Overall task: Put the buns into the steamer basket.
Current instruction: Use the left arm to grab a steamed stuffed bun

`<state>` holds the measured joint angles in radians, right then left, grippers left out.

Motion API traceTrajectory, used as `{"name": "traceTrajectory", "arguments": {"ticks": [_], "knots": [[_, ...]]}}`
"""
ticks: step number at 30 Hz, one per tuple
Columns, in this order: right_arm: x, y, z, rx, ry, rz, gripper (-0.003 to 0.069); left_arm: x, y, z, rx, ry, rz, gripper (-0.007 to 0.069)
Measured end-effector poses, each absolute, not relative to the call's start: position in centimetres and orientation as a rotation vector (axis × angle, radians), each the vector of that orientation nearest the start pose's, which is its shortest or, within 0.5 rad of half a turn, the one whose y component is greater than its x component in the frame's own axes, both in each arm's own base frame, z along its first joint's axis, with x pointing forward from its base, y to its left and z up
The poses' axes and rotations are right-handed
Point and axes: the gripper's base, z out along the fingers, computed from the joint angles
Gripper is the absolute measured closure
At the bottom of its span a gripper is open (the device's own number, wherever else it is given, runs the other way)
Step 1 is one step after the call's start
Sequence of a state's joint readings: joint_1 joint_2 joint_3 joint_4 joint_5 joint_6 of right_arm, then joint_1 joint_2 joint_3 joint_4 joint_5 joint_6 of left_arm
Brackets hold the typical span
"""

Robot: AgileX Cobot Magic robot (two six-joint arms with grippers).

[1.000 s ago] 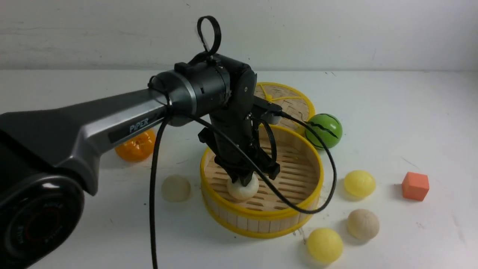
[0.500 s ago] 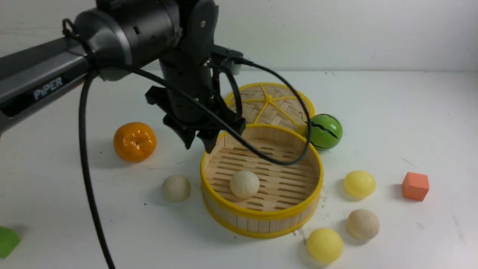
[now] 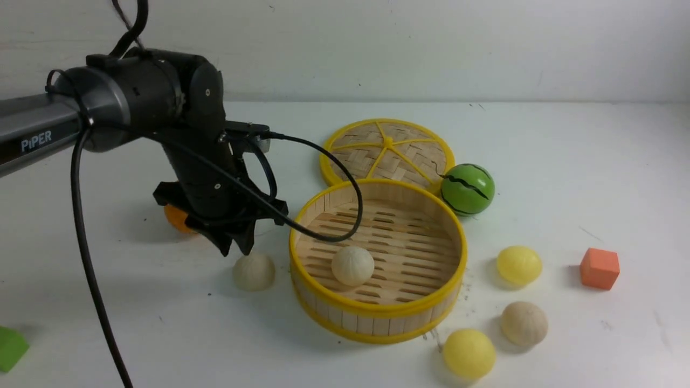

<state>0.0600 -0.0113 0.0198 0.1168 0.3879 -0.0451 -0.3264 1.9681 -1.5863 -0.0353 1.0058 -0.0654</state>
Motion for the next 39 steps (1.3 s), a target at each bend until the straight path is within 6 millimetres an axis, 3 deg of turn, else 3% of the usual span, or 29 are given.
{"name": "traceTrajectory", "arguments": {"ticks": [11,27,30,35,39], "knots": [[5.2,0.7,17.3,-0.027,1.879,0.126,0.0419,40.0,-14.0,20.2,0.358,2.905,-0.136,0.0378],[5.2,0.7,17.3,-0.027,1.879,0.126,0.0419,40.6,-14.2,19.1,0.350,2.886,-0.148,0.0389],[5.2,0.7,17.3,-0.027,1.879,0.126,0.0419,40.5,-14.2,18.9,0.351,2.895,-0.146,0.0426],[5.2,0.7,17.3,-0.027,1.879,0.126,0.0419,40.4,-14.2,18.8,0.355,2.918,-0.141,0.0627],[5.2,0.7,17.3,-0.027,1.879,0.126,0.0419,39.8,-14.0,19.7,0.352,2.974,-0.121,0.0634]]}}
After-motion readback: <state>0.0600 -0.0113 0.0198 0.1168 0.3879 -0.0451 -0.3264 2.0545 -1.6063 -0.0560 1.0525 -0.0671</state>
